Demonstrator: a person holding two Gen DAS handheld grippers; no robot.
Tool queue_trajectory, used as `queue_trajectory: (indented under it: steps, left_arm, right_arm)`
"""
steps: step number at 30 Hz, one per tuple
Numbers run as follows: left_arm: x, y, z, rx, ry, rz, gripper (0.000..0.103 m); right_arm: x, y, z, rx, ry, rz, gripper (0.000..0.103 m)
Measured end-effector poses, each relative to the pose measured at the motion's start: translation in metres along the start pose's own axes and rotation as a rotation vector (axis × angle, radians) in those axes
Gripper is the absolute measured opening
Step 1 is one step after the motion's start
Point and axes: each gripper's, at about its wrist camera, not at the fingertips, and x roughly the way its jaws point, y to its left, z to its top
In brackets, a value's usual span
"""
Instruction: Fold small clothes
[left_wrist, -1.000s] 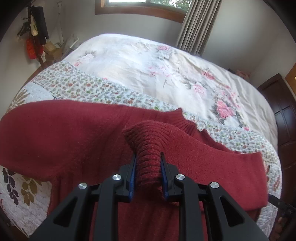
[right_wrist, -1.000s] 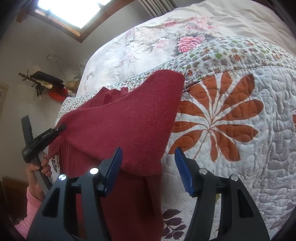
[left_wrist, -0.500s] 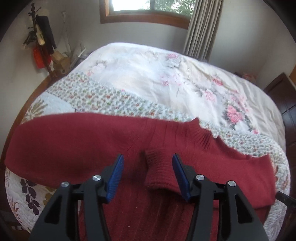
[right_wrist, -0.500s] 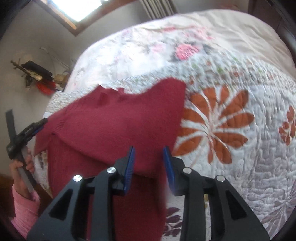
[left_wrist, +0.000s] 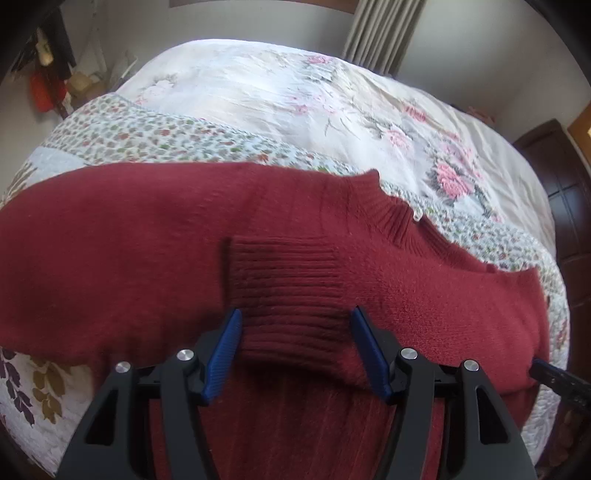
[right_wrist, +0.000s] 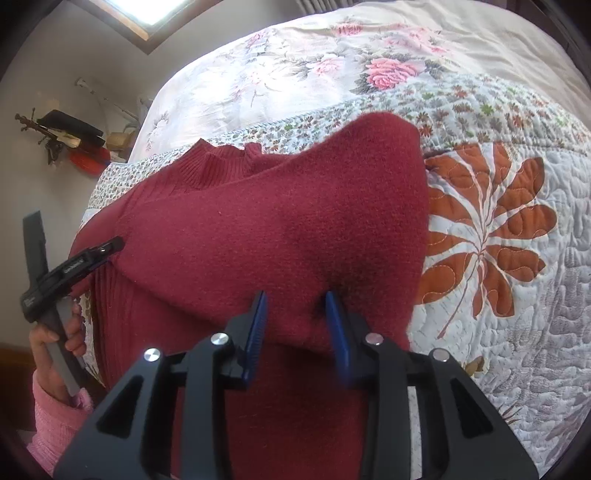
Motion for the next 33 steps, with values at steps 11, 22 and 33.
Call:
queue_trajectory:
  steps: [11, 22, 33]
  left_arm:
    - [-0.077, 0.144, -0.012, -0.123, -0.085, 0.132, 0.079]
    - [-0.095, 0.322, -0.052, -0.47, -0.075, 0.18, 0.078]
    - [-0.096, 0.404, -0.055, -0.68, -0.148, -0.033, 0.078]
  right_arm:
    - [-0.004, 0.068, 0.004, -0.101, -0.008, 0.016, 0.045]
    - [0.04, 0.137, 0.015, -0.193, 0.036, -0.026, 0.046]
    - [0.06, 0.144, 0.016, -0.174, 0.053, -0.065, 0.047]
